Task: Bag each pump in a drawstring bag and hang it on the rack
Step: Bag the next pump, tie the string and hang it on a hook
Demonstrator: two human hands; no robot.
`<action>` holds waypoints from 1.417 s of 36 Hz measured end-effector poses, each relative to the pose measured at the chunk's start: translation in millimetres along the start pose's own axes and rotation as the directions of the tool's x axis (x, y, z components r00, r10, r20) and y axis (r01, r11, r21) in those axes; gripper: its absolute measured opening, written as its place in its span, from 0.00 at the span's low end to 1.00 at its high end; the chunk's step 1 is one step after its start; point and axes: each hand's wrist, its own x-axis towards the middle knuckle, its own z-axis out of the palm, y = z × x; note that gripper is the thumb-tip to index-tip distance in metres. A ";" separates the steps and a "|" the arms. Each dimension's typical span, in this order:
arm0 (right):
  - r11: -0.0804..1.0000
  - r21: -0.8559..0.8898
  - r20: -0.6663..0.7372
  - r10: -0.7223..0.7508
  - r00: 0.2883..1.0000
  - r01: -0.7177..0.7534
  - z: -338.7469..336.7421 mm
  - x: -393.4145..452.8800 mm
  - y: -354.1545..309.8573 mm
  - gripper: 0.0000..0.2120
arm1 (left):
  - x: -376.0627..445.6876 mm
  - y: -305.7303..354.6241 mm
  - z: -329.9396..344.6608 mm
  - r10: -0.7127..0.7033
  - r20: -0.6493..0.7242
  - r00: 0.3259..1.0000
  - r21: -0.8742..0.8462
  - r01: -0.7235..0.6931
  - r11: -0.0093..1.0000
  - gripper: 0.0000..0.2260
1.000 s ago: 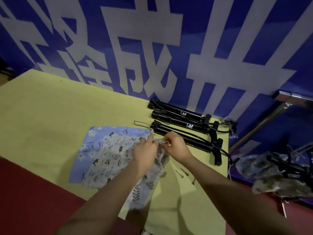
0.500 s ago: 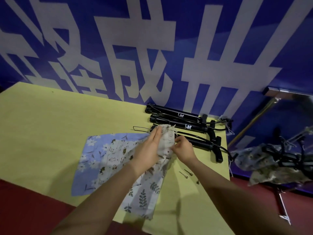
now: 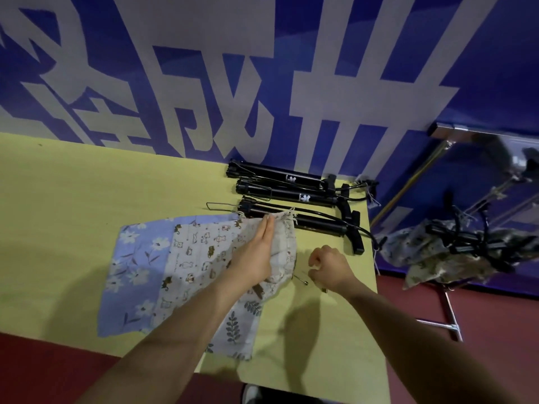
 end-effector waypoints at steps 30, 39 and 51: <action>0.926 0.126 -0.153 -0.336 0.929 0.356 -35.5 19.7 -73.7 0.09 | -2.2 -5.2 -30.1 -0.058 -0.159 0.986 -0.126 0.038 0.991 0.44; 0.986 0.081 -0.288 -0.114 0.951 0.143 -46.3 54.5 -55.5 0.14 | 18.5 -11.7 -36.5 -0.118 -0.234 0.965 -0.125 0.090 0.988 0.37; 0.940 -0.331 0.108 -0.044 0.993 0.078 -35.6 103.8 -19.1 0.25 | 61.6 -2.5 -31.6 -0.221 -0.185 0.958 0.020 0.228 0.973 0.30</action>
